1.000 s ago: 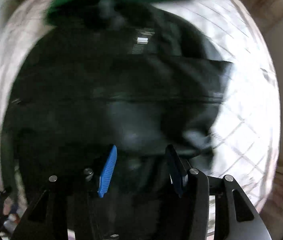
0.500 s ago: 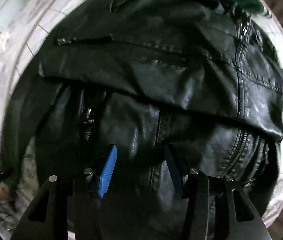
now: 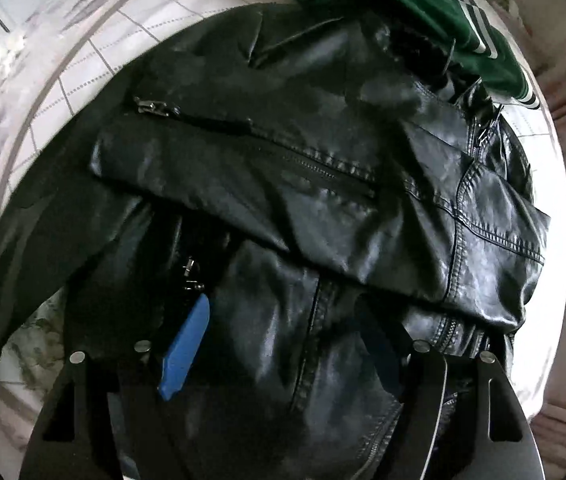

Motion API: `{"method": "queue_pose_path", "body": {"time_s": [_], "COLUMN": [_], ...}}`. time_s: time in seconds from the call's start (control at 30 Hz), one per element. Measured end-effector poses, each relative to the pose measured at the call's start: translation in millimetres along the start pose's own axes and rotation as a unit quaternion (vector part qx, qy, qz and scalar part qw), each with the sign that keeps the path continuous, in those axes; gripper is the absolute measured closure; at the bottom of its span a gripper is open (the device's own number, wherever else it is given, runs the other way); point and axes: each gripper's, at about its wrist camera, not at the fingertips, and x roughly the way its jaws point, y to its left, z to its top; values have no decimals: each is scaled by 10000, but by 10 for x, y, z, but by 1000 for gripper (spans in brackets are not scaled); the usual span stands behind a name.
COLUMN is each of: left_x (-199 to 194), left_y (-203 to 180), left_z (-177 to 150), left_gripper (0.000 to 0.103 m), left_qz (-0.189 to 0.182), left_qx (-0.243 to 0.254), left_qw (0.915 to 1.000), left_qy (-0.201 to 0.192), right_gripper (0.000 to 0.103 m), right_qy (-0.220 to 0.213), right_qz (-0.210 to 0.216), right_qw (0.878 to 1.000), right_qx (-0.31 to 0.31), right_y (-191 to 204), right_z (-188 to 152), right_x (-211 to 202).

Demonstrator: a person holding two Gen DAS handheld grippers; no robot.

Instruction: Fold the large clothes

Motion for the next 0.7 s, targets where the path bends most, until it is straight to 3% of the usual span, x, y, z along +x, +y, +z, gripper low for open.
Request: {"method": "queue_pose_path", "body": {"time_s": [0.13, 0.3, 0.43, 0.47, 0.53, 0.63, 0.7], "left_x": [-374, -768, -1007, -1073, -1160, -1333, -1382], "left_y": [-637, -1631, -2463, -2719, -3010, -3394, -3535], "left_z": [63, -208, -797, -1089, -1519, -2403, -2837], "left_gripper": [97, 98, 99, 99, 99, 99, 99], "left_qz": [-423, -1210, -1930, -2186, -2448, -2864, -3024], "left_qx": [920, 2100, 3149, 3539, 4016, 4917, 5286], "left_qw": [9923, 9638, 9239, 9054, 8800, 8211, 7929], "left_qy": [-709, -1112, -1001, -849, -667, -439, -193], "right_gripper": [26, 26, 26, 26, 26, 26, 26], "right_qy": [49, 121, 99, 76, 57, 43, 76], "right_qz": [372, 643, 707, 706, 663, 586, 470], "right_qw": [9985, 9920, 9839, 9811, 9759, 9661, 9612], "right_qx": [405, 1080, 1639, 1799, 2076, 2515, 2717], "right_y": [-401, -1072, -1689, -1887, -2203, -2669, -2908], "right_z": [-41, -158, -290, -333, -430, -607, -731], "right_x": [-23, -77, -180, -200, -237, -240, -218]}}
